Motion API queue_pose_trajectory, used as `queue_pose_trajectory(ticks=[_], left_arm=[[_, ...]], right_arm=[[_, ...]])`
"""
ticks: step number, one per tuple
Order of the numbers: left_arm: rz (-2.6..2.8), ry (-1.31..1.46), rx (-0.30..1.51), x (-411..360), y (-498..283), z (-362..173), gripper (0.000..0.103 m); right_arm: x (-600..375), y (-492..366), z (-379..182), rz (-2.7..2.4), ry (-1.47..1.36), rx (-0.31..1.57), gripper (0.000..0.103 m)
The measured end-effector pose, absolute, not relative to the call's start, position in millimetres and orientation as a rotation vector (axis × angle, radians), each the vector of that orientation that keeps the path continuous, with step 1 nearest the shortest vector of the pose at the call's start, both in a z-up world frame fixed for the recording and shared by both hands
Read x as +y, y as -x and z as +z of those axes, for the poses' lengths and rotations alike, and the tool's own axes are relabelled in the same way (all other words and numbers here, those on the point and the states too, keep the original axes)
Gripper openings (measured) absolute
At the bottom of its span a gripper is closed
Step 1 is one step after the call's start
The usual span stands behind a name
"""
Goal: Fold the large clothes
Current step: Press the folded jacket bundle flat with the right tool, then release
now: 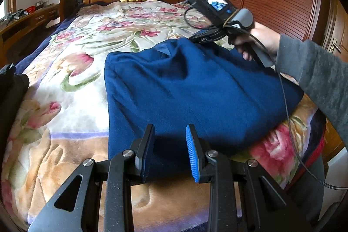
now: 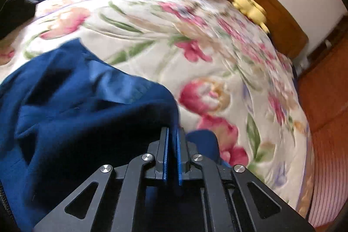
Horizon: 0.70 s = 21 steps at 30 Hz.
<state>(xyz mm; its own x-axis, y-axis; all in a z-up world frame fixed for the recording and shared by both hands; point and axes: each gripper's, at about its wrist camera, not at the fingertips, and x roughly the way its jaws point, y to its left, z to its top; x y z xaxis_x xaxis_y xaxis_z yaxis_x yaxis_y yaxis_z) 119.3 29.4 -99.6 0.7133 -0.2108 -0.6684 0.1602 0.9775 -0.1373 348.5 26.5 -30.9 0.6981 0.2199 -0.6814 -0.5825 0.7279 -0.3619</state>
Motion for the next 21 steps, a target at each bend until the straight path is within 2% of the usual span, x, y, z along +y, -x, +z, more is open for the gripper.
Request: queue_pose_trajectory(ticks=[2,4,10,14,21], left_arm=[[-0.213,0.082,0.75,31,-121,-99,0.03],[-0.219,0.089,0.751,32,-122,-96,0.03],[-0.231,0.087,0.732,39,-132,-82,0.031],[-0.223,0.05,0.728,45,-153,-74,0.032],[-0.189,-0.018,0.794,54,-224,-83,0.032]], right_arm=[[6,-357,-21,0.517,0.471,0.678,0.054],[-18,-360,-9,0.516,0.384,0.661,0.067],[-104,-354,-2,0.41,0.297,0.618,0.07],[-152,-370,-42,0.334,0.262,0.722,0.07],[-175,-395,-113,0.305,0.19,0.843,0.07]])
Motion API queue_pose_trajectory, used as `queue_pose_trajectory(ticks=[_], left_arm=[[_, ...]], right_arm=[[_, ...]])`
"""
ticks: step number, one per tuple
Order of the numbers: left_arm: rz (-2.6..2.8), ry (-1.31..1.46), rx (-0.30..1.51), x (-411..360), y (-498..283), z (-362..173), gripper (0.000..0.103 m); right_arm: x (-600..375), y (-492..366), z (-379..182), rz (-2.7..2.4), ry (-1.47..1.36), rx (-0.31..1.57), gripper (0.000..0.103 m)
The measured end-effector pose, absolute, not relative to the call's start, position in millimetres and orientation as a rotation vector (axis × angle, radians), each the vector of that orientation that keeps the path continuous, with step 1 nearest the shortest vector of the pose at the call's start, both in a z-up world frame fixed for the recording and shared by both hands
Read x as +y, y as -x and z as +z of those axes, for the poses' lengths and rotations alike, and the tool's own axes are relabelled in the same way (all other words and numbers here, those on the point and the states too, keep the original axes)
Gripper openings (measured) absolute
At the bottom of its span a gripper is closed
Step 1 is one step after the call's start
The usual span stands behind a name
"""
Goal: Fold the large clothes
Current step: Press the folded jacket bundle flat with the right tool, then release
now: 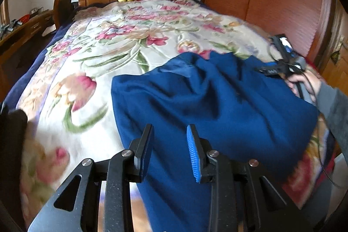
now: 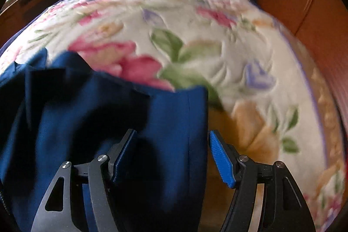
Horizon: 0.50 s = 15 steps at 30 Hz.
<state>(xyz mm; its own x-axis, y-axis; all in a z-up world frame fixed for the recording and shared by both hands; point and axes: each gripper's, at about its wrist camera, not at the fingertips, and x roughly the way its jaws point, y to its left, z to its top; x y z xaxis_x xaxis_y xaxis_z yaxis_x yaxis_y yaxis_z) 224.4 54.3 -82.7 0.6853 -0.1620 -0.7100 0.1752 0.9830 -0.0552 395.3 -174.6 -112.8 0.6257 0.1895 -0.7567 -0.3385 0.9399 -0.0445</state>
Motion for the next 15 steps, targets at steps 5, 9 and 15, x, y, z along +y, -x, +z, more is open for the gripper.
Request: queue_pose_trajectory(ticks=[5,9,15], left_arm=[[-0.146,-0.066,0.838,63,-275,-92,0.032],[-0.109,-0.079,0.879,76,-313,-101,0.032],[-0.064,-0.065,0.968,90,-352,-124,0.032]], right_arm=[[-192,-406,-129,0.349,0.039,0.795,0.07],[-198,-406,-133,0.36,0.018,0.792,0.07],[-195,-398,-127,0.359,0.05,0.794,0.07]])
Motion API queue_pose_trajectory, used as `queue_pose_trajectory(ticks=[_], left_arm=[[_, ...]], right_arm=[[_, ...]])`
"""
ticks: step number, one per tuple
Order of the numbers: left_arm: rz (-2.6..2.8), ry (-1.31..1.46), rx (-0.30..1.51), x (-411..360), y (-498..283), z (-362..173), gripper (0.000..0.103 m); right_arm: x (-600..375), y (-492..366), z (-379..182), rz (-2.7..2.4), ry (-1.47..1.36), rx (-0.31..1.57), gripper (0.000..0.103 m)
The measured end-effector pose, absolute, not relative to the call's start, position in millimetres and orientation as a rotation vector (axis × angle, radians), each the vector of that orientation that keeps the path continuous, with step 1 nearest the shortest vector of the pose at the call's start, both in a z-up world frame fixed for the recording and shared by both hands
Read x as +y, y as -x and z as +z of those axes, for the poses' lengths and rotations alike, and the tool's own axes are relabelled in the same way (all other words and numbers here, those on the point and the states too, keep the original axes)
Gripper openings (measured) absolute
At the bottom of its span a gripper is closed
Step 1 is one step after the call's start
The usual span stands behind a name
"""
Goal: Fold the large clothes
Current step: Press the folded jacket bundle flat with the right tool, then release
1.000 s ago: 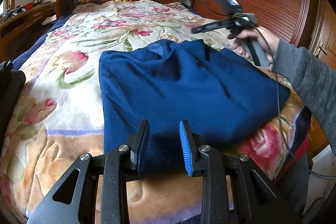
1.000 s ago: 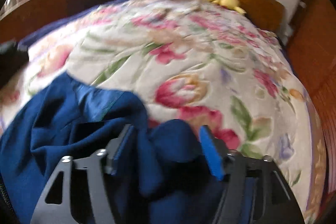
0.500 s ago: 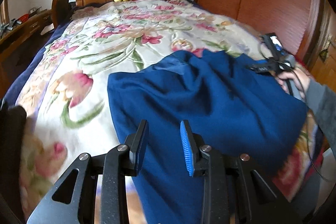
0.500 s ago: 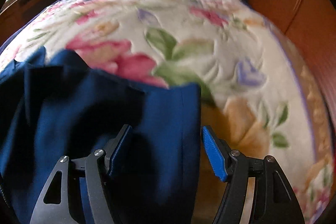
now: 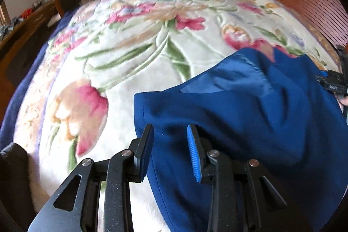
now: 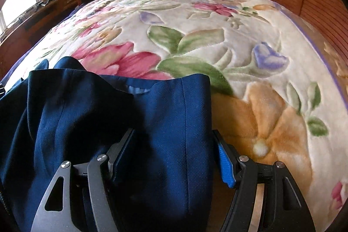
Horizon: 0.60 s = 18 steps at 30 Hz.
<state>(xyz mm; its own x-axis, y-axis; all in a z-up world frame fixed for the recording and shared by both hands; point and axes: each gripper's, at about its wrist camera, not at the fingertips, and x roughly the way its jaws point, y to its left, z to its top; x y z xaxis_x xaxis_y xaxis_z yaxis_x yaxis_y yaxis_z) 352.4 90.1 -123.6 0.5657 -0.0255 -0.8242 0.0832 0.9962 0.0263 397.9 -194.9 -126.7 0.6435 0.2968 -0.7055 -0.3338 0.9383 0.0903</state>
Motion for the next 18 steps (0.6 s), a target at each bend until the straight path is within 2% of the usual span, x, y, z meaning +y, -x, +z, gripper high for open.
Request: queue_pose_trajectory(ticks=[5,18], left_arm=[[-0.026,-0.05,1.051,95,-375,-147,0.032],[0.041,-0.145,1.044,91,-406,-156,0.032]], right_arm=[[-194,-396,-125,0.359,0.063,0.796,0.07],[-193,-396,-125,0.359,0.065,0.799,0.07]])
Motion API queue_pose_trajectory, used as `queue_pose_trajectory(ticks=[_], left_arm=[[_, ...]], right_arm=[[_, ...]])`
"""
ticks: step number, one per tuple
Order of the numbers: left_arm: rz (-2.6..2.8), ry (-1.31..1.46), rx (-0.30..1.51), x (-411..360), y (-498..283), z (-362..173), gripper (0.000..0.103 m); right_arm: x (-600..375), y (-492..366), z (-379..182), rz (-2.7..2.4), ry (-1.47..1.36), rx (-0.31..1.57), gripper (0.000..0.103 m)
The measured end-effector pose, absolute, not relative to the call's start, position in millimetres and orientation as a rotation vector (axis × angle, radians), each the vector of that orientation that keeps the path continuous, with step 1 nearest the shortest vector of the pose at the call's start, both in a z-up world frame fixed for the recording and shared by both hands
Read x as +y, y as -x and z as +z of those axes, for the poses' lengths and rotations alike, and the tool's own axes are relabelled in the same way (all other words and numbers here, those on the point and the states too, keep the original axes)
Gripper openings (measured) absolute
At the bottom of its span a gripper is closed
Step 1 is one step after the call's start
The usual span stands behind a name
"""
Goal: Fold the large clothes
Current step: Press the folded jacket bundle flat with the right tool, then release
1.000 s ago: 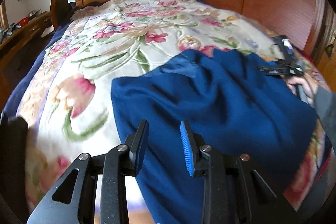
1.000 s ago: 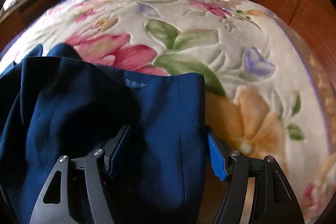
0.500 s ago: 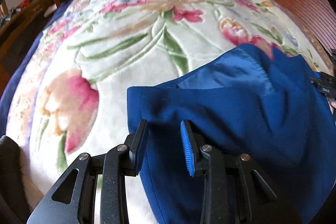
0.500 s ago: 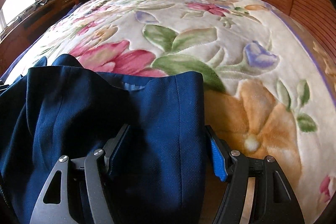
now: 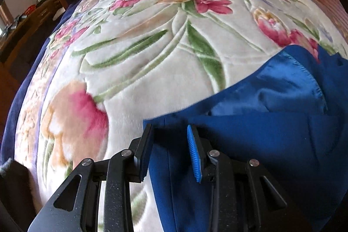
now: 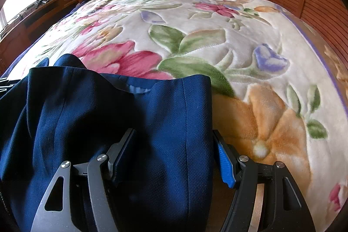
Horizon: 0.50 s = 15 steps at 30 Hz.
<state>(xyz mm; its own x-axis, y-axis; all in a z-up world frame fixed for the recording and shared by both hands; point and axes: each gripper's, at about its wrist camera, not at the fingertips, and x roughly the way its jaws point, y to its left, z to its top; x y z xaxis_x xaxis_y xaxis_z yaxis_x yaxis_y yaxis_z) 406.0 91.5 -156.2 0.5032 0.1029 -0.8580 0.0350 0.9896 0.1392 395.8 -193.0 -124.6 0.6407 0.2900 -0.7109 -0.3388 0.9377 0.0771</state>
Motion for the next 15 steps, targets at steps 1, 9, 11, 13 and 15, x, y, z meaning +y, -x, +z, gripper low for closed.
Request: queue_pose_trajectory(ticks=[1,9,11,13,15], left_arm=[[0.04,-0.152,1.048,91,-408,-158,0.032],[0.01,-0.238,1.062,85,-406,-157,0.013],[0.018,-0.253,1.053,86,-404,-154,0.008],[0.043,-0.275,1.027,90,-400,-149,0.007],[0.069,-0.278,0.994,99,-396,-142,0.007]], right_arm=[[-193,-396,-125,0.359,0.065,0.799,0.07],[-193,-396,-125,0.358,0.066,0.8,0.07],[-193,-396,-125,0.358,0.066,0.8,0.07],[-193,-396,-125,0.357,0.066,0.8,0.07],[-193,-396,-125,0.357,0.066,0.8,0.07]])
